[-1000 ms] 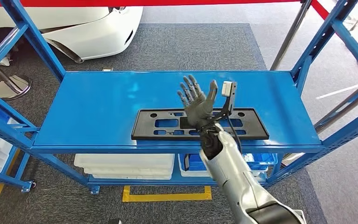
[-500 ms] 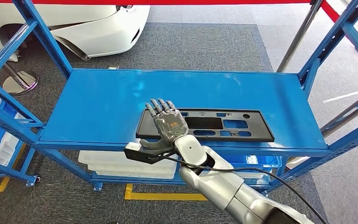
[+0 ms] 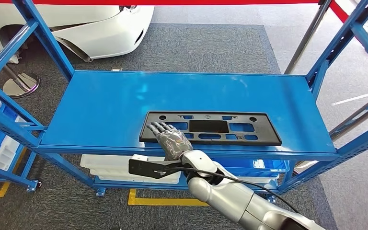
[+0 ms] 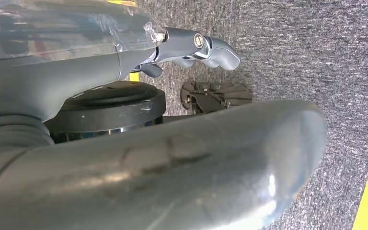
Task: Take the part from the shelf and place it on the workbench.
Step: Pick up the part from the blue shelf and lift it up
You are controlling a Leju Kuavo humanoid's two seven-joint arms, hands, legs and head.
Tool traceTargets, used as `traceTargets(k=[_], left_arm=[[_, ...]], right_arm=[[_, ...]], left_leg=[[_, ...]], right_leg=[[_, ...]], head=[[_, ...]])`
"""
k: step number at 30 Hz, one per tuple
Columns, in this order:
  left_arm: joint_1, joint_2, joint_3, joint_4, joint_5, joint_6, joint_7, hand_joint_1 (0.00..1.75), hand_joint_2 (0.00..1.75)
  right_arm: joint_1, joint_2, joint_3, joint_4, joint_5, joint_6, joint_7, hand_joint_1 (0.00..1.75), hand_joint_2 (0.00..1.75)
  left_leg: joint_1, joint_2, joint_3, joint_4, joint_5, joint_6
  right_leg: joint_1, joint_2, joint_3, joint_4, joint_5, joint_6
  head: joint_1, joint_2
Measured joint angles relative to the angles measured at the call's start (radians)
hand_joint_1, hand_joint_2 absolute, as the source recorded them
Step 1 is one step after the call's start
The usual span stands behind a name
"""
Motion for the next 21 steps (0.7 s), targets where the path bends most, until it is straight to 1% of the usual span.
traceTargets(k=[11, 21], left_arm=[[0.000, 0.000, 0.000, 0.000, 0.000, -0.001, -0.003, 0.00, 0.00], [0.000, 0.000, 0.001, 0.000, 0.000, -0.001, -0.003, 0.00, 0.00]], right_arm=[[0.003, -0.018, 0.021, -0.020, 0.006, 0.005, 0.000, 0.00, 1.75], [0.004, -0.024, 0.024, -0.027, 0.009, 0.006, 0.000, 0.00, 1.75]], left_leg=[[0.000, 0.000, 0.000, 0.000, 0.000, 0.000], [0.000, 0.000, 0.000, 0.000, 0.000, 0.000]], right_leg=[[0.000, 0.000, 0.000, 0.000, 0.000, 0.000], [0.000, 0.000, 0.000, 0.000, 0.000, 0.000]], head=[[0.001, 0.000], [0.000, 0.000]])
